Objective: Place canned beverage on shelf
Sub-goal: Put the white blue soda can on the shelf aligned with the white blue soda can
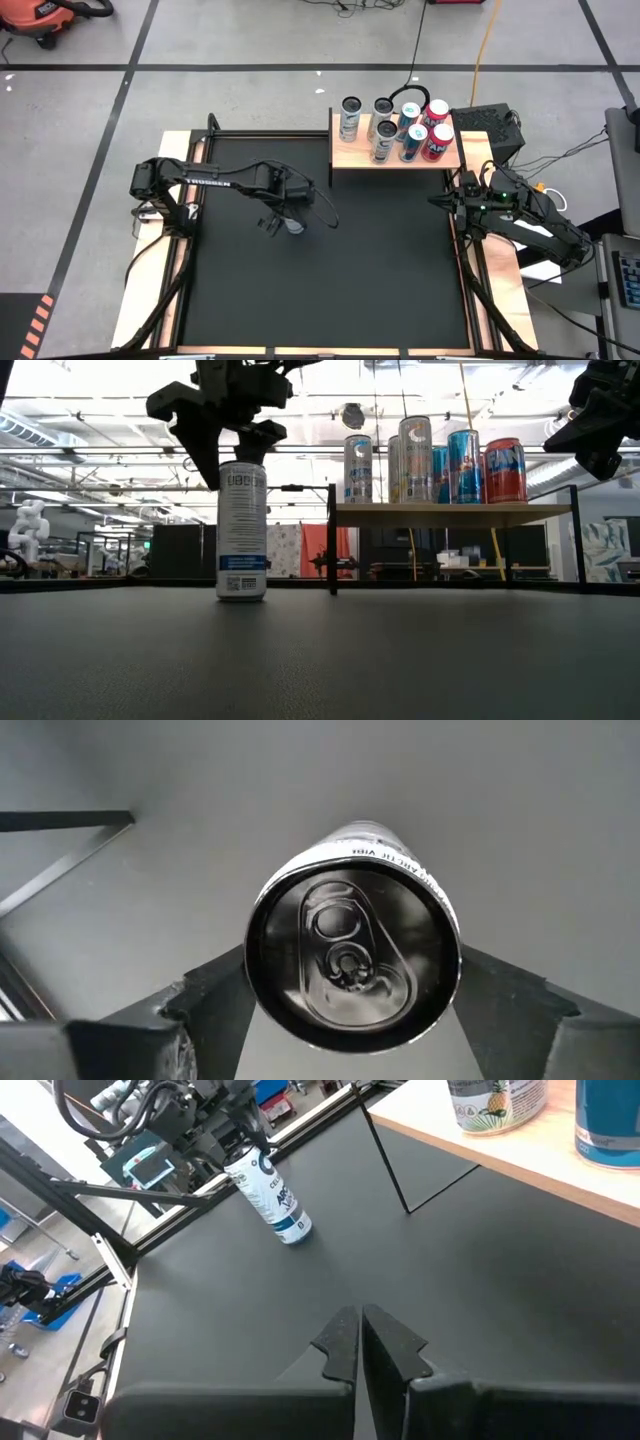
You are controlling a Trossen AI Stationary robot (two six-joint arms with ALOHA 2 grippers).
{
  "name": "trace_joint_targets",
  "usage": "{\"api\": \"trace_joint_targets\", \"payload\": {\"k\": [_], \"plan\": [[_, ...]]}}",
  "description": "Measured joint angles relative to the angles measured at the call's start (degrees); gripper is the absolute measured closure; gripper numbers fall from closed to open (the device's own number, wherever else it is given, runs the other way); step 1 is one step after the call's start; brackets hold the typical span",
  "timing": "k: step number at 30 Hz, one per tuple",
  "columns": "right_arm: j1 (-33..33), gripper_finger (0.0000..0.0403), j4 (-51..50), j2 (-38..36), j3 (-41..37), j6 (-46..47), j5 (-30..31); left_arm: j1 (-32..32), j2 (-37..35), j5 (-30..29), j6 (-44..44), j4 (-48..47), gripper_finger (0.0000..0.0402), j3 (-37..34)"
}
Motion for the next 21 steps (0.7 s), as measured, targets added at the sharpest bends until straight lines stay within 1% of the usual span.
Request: {"api": "trace_joint_targets", "payload": {"k": [2, 5, 7, 13, 21], "plan": [[0.0, 0.0403, 0.0, 0.0, 0.0, 0.0, 0.0, 0.0, 0.0, -1.0, 0.0, -0.2, 0.0097, 0.0], [0.0, 0.0403, 0.0, 0.0, 0.0, -0.1, 0.0, 0.0, 0.0, -4.2, -0.1, -0.4, 0.0097, 0.0], [0.0, 0.0403, 0.0, 0.0, 0.0, -0.2, -0.2, 0.0, 0.0, -5.9, -1.8, -1.2, 0.0097, 0.6], [0.0, 0.0403, 0.0, 0.0, 0.0, -0.3, -0.2, 0.0, 0.0, -6.0, -9.5, -1.6, 0.0097, 2.6], [0.0, 0.0403, 0.0, 0.0, 0.0, -0.4, -0.2, 0.0, 0.0, -5.5, -19.5, -10.0, 0.0097, 4.0]]}}
